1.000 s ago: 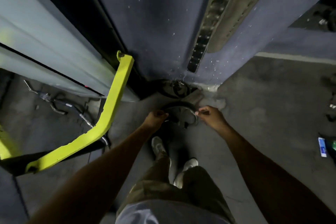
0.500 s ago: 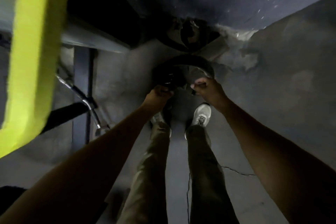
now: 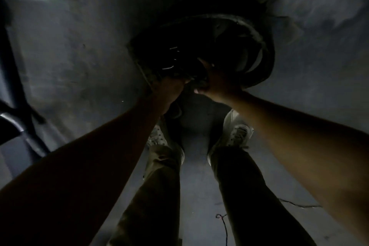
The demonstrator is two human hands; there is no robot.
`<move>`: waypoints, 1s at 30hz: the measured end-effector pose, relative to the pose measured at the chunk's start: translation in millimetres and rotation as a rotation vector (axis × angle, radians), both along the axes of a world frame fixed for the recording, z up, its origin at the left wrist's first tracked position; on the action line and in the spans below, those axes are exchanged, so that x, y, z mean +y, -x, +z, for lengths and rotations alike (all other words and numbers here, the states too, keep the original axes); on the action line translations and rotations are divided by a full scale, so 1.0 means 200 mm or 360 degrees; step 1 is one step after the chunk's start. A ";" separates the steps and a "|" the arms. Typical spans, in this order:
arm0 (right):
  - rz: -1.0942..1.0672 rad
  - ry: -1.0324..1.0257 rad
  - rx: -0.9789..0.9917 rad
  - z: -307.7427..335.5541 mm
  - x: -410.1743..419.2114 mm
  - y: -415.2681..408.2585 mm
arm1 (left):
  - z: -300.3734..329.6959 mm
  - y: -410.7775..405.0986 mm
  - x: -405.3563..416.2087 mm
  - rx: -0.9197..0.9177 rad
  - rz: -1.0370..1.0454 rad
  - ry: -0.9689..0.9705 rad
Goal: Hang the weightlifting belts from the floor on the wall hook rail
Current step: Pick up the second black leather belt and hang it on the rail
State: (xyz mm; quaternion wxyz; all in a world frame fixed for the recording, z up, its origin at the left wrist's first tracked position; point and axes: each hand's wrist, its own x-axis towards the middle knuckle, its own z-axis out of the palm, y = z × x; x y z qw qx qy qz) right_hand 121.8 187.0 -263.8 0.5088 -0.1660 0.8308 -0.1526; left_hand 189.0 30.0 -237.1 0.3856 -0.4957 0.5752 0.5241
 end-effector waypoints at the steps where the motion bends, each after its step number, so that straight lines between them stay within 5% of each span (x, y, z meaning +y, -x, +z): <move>1: 0.0117 -0.0057 0.0169 -0.03 0.00 -0.02 | -0.02 0.00 0.02 0.0013 0.0072 -0.0011; 4: 0.0325 -0.0099 0.0693 -0.03 -0.01 -0.04 | -0.02 0.00 0.07 0.0188 0.0179 -0.0032; 6: 0.0333 -0.0005 0.0735 0.02 0.00 -0.02 | 0.03 0.02 0.08 0.0324 0.0207 -0.0058; 16: 0.0051 0.0375 0.0509 1.01 -0.03 0.14 | 0.80 0.13 -0.03 0.0624 0.0498 0.0141; 21: -0.0038 0.0452 0.0665 1.61 -0.10 0.25 | 1.43 0.21 -0.14 0.0901 0.0536 0.0229; 30: -0.1009 0.0641 0.0097 2.70 -0.28 0.40 | 2.60 0.34 -0.33 0.1264 0.0907 -0.0001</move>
